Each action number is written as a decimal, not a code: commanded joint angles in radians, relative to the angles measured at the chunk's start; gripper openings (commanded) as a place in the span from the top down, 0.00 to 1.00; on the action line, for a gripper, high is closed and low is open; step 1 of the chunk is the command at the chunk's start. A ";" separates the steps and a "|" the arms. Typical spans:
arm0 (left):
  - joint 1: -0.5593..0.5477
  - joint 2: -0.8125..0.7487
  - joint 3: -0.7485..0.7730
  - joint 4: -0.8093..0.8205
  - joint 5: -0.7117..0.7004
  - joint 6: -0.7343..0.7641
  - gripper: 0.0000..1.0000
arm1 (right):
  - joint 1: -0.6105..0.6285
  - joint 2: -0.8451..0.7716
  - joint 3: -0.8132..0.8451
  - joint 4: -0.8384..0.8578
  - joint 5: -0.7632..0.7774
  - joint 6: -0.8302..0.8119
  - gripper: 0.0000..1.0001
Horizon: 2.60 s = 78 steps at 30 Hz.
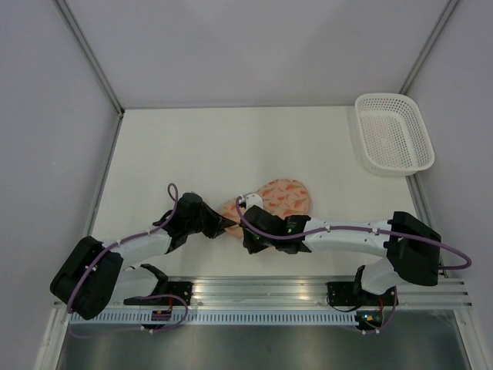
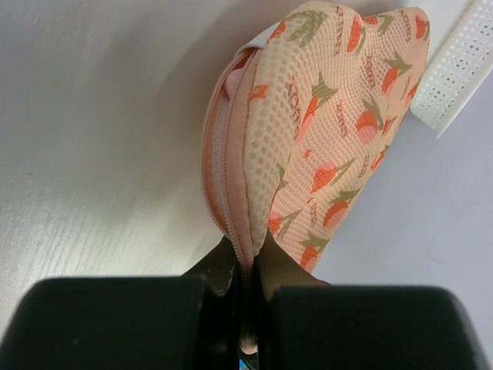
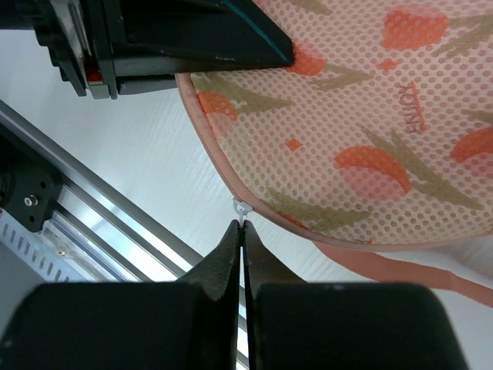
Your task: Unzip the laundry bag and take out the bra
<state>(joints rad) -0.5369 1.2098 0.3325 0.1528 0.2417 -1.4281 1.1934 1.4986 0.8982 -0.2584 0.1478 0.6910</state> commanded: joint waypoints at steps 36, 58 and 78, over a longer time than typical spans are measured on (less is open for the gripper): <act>0.181 0.257 0.359 -0.294 0.334 0.802 0.98 | -0.156 0.118 0.056 -0.353 0.374 -0.002 0.99; 0.321 0.618 0.832 -0.535 0.167 0.971 0.82 | -0.183 -0.046 0.036 -0.438 0.368 -0.025 0.99; 0.308 0.126 0.280 -0.325 0.203 0.566 0.12 | -0.091 -0.031 0.015 -0.150 -0.042 -0.133 1.00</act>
<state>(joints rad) -0.2222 1.4765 0.7284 -0.2001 0.4122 -0.7464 1.0931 1.4578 0.9218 -0.5659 0.2779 0.6098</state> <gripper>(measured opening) 0.874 0.007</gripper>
